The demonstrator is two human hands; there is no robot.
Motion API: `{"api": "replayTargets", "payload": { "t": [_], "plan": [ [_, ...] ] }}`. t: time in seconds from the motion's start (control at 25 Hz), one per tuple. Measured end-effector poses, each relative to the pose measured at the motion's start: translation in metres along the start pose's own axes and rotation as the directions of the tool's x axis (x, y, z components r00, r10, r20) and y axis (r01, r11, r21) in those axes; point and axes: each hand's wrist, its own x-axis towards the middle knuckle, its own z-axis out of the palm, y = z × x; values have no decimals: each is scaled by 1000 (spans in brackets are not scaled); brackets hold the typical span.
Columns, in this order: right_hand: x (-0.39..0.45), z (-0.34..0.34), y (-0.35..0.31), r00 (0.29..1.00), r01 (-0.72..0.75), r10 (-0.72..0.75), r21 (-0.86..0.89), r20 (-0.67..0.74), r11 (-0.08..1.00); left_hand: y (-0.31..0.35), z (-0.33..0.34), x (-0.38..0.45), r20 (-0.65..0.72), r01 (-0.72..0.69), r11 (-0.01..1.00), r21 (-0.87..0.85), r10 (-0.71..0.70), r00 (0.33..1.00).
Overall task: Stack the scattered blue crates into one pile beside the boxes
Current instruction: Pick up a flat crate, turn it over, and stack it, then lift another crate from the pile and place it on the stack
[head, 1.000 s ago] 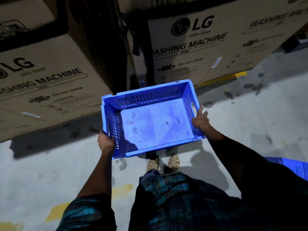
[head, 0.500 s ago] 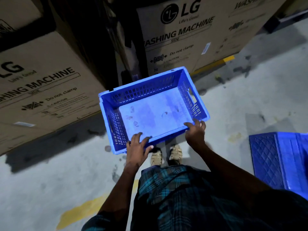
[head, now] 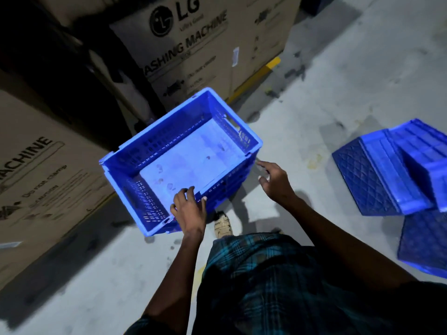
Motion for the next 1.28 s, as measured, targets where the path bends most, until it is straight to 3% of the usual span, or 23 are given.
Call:
{"api": "replayTargets", "payload": {
  "t": [0.08,0.24,0.4,0.52,0.6,0.68,0.8,1.04,1.16,1.28],
  "plan": [
    [-16,-25,25,997,-72,72,26,0,997,40,10,-4,19,-79,996,-31,80,997],
    [-60,-82,86,931,-359,364,148,-5,921,138,44,-25,156,-232,968,-94,245,957],
    [-106,-158,163,880,-425,460,241,-115,873,250,90,-67,286,-349,880,-322,442,850],
    [-134,-206,217,711,-581,680,396,-178,711,324,115,-100,421,-365,830,-421,535,732],
    [-148,-232,250,606,-619,766,477,-216,624,364,132,-115,494,-421,785,-454,615,614],
    [-158,-256,286,512,-635,825,542,-237,550,404,153,-123,553,-450,755,-476,655,515],
    [-162,-287,343,374,-656,896,615,-239,438,468,189,-120,605,-518,726,-452,676,419],
    [-156,-364,442,135,-589,968,768,-212,250,616,259,-101,669,-492,760,-425,630,395],
    [-154,-406,482,21,-511,986,846,-167,154,699,288,-103,691,-517,740,-431,638,339],
    [-148,-439,523,-19,-438,990,891,-137,115,766,315,-110,677,-523,690,-500,688,260]
  ]
}}
